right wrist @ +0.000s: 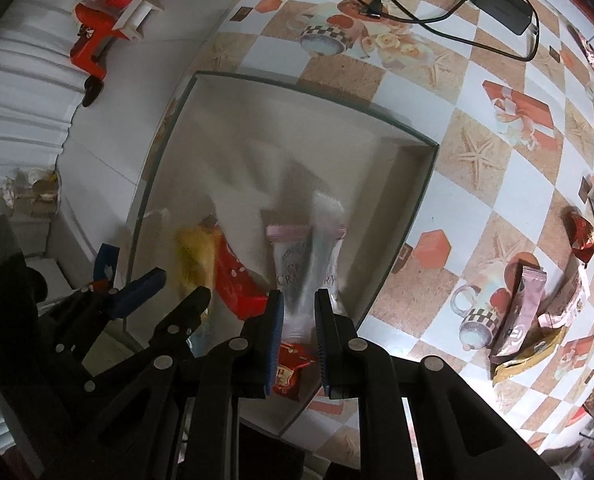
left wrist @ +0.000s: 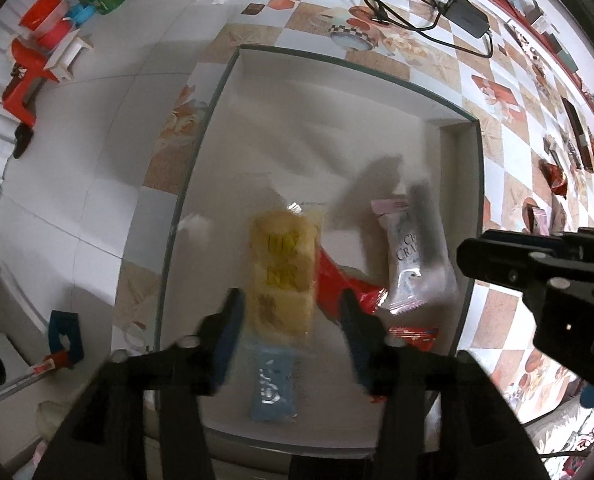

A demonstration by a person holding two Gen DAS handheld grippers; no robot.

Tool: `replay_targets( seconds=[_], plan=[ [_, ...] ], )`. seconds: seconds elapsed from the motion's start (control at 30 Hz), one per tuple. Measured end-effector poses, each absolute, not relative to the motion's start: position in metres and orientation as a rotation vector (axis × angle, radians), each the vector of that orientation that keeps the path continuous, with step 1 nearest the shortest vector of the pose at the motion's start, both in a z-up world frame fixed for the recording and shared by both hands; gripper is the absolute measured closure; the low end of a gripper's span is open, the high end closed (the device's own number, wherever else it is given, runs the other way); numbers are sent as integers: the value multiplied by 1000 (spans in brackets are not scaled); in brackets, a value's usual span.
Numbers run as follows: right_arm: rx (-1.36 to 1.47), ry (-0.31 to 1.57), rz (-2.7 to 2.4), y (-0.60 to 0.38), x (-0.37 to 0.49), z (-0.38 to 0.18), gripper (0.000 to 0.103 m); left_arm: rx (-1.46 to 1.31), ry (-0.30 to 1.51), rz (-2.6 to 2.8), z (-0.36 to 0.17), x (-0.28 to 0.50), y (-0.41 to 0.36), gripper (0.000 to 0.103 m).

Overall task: Organize snacks
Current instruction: 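Move both tools back over the snack pile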

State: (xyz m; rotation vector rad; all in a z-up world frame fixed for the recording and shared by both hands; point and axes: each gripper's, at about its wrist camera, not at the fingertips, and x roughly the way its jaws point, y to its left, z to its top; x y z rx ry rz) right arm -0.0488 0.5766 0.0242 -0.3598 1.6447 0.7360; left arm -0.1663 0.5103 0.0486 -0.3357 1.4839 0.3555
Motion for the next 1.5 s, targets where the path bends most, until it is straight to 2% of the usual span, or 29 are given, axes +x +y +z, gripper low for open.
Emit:
replay_targets(
  seconds=[0.1,0.33,0.37,0.4,0.43,0.47,0.9,1.17,1.5],
  plan=[
    [-361,1656,735,573,-50,23,86,-325,1476,365,51,-167,508,30],
    [-341,1682,701,555,-49,19,85,-309,1492,372,52,-166,502,24],
    [-339,1684,695,552,-49,19,71,-308,1495,372,51,-166,501,24],
    [-333,1680,687,549,-48,19,35,-306,1497,372,51,-166,500,24],
    [-320,1667,679,545,-46,21,19,-304,1500,372,52,-168,499,24],
    [-308,1655,676,542,-45,24,9,-303,1502,372,52,-168,498,24],
    [-243,1732,544,469,-32,8,9,-264,1551,380,54,-178,473,24],
    [31,1877,339,384,-22,-28,9,-205,1582,380,58,-175,452,24],
    [195,1936,241,323,-21,-49,9,-120,1570,369,75,-157,429,24]
  ],
)
